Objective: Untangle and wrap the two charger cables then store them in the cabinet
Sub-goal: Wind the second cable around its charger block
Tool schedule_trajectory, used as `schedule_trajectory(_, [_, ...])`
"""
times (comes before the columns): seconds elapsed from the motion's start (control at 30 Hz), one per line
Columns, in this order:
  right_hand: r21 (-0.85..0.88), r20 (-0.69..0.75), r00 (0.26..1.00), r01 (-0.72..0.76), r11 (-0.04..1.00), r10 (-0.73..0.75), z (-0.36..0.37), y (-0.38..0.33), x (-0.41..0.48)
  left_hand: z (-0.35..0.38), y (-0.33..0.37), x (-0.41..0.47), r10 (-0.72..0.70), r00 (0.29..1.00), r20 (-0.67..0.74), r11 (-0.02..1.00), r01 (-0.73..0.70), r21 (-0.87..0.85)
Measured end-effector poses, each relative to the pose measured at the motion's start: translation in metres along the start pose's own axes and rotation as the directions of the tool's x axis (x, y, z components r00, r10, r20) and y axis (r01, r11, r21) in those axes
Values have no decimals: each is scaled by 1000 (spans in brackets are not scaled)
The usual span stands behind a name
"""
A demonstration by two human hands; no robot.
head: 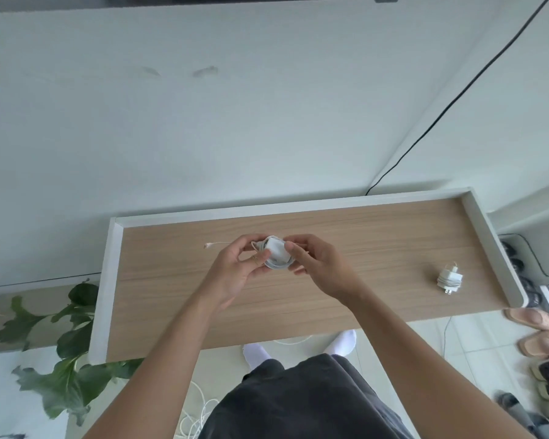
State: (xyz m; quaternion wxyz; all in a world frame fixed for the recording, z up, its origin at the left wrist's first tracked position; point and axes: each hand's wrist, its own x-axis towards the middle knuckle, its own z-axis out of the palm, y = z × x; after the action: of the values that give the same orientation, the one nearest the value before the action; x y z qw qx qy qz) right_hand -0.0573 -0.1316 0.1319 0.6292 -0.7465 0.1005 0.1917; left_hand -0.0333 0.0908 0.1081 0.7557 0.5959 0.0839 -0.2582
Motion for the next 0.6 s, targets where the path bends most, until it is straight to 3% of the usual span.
schedule_trajectory(0.37, [-67, -66, 988, -147, 987, 143, -91, 73, -28, 116, -44, 56, -136, 990, -24, 943, 137, 302])
schedule_trajectory(0.6, [-49, -196, 952, -248, 968, 234, -173, 124, -29, 172, -91, 108, -206, 977, -61, 875, 212, 435])
